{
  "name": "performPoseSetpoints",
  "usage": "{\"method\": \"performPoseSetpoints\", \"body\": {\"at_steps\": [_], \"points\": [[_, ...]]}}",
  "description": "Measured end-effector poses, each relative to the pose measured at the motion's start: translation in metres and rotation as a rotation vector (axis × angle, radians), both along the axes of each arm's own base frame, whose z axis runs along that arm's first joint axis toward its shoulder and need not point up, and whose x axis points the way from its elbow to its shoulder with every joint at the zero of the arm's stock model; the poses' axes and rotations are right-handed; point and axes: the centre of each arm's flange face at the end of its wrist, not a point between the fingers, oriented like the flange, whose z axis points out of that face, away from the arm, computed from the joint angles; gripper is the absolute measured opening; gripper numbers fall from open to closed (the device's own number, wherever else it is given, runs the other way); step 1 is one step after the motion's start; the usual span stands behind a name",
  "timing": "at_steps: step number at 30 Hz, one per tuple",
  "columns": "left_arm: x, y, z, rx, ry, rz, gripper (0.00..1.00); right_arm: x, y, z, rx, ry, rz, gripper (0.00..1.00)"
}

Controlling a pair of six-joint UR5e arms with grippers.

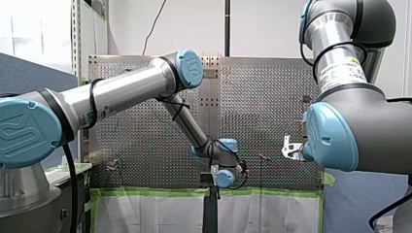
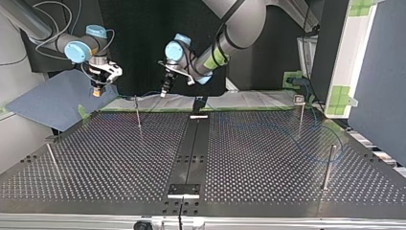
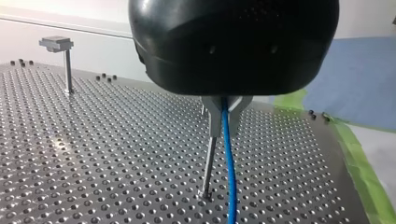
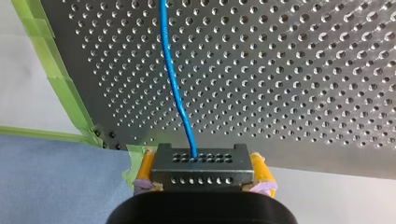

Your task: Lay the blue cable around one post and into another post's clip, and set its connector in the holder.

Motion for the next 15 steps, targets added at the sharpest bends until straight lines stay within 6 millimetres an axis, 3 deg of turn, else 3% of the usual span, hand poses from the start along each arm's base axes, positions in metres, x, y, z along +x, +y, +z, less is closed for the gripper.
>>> {"method": "performPoseSetpoints", "body": {"at_steps": [6, 15], "points": [[-0.004, -0.01, -0.017, 0.014, 0.028, -0.011, 0.01, 0.0, 0.0, -0.001, 0.004, 0.0, -0.001, 0.0], [0.002, -0.015, -0.016, -0.008, 0.045, -0.007, 0.01, -0.003, -0.001, -0.001, 0.002, -0.004, -0.008, 0.0]]}}
